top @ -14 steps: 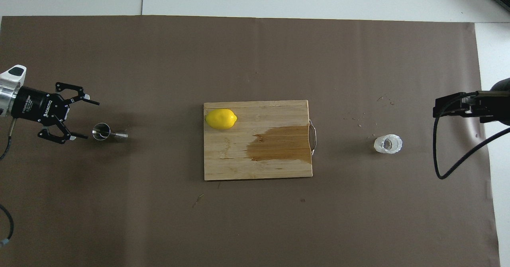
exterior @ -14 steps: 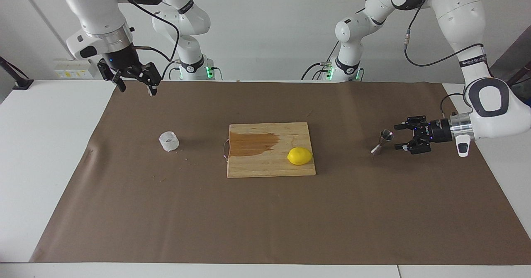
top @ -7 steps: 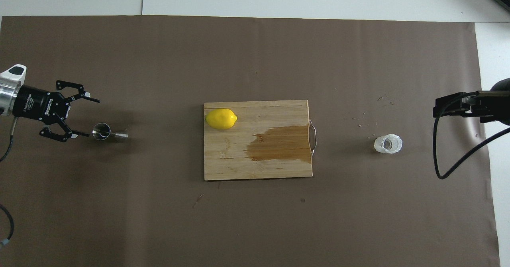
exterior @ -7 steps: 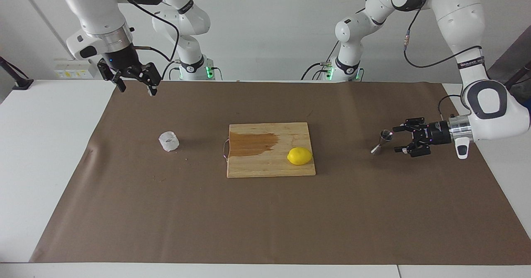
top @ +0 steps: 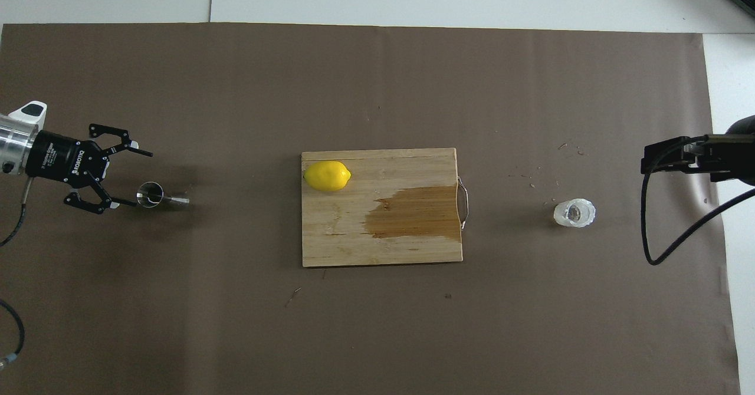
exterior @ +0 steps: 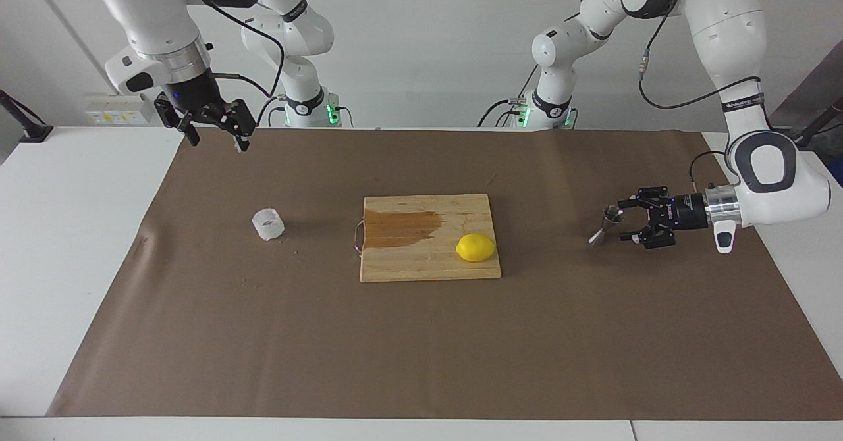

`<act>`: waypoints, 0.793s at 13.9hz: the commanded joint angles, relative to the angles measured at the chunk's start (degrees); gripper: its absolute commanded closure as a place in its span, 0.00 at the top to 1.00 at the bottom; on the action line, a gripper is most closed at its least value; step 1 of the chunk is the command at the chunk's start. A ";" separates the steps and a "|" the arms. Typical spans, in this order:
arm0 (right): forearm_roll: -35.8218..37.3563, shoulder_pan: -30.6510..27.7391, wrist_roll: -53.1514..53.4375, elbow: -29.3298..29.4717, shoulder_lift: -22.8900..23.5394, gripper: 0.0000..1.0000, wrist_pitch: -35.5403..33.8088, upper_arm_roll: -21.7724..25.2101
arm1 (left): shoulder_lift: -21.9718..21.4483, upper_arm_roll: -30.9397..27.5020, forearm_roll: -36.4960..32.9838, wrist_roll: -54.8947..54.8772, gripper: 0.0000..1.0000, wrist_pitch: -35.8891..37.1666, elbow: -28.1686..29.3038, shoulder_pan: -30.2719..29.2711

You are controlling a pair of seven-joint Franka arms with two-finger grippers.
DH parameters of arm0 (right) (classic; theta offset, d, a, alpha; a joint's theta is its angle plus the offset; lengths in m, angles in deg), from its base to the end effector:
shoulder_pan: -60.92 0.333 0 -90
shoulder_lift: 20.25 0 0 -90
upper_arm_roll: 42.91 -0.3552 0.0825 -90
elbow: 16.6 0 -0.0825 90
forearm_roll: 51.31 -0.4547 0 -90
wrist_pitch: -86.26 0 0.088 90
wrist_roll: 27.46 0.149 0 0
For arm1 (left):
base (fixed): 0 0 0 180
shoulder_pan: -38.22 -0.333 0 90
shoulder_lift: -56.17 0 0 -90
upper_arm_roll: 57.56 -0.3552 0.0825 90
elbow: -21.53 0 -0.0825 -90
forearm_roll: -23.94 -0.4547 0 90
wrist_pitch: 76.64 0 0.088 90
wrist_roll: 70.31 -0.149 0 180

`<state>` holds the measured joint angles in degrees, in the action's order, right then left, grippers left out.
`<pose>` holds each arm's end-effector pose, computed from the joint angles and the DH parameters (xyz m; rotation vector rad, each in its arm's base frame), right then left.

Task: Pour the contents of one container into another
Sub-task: 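Move the open left gripper to the small metal cup, then close the left gripper around the small metal cup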

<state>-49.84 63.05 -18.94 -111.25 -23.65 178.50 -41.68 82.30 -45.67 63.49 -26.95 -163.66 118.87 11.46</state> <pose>0.6082 0.0055 0.6176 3.1118 -0.2060 0.0300 0.6594 0.0851 0.3054 1.9419 1.3365 -0.9951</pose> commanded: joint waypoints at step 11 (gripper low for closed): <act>-0.94 -0.64 -1.57 -1.50 -1.25 1.00 0.40 -0.09 | -1.35 1.47 -0.98 0.23 0.94 -1.31 4.79 -1.98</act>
<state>-49.84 63.05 -18.94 -111.26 -23.65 178.50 -41.68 82.30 -45.50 63.16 -26.94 -163.93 121.59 10.67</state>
